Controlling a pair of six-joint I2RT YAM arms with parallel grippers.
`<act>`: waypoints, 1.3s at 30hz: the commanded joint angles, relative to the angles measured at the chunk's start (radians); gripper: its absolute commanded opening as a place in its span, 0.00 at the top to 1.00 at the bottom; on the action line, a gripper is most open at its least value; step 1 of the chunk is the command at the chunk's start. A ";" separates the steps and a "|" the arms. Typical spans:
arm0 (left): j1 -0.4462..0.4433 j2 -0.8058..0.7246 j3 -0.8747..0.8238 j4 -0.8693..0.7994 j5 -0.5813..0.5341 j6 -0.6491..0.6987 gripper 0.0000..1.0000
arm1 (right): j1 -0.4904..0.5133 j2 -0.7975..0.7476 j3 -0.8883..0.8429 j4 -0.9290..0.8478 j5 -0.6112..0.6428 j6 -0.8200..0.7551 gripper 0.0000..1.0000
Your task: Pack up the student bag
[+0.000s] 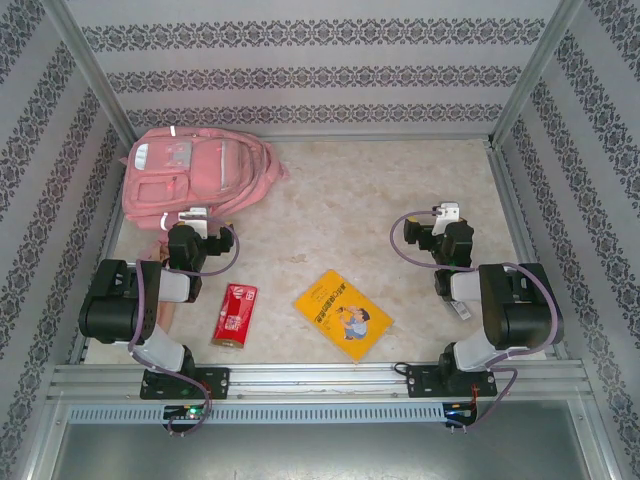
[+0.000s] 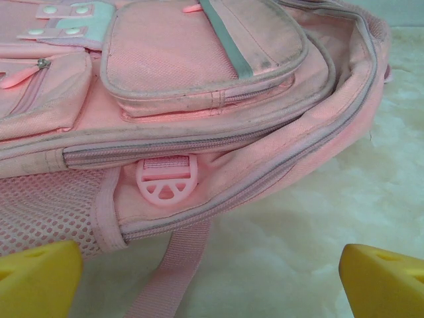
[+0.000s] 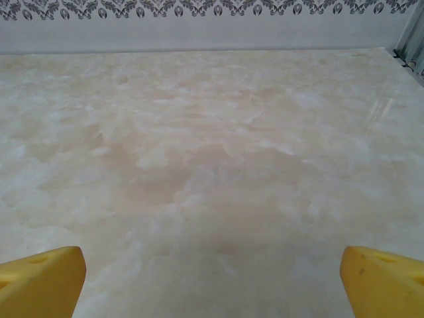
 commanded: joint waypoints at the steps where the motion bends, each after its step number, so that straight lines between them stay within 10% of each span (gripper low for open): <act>1: 0.003 0.003 0.013 0.018 0.017 0.009 0.01 | 0.005 -0.010 0.016 0.025 0.004 0.000 0.02; 32: 0.004 0.000 0.020 0.007 0.016 0.009 0.01 | -0.001 -0.018 0.011 0.028 0.052 0.024 0.02; 39: -0.040 -0.303 0.262 -0.699 -0.179 -0.136 0.01 | 0.012 -0.289 0.092 -0.381 0.313 0.137 0.02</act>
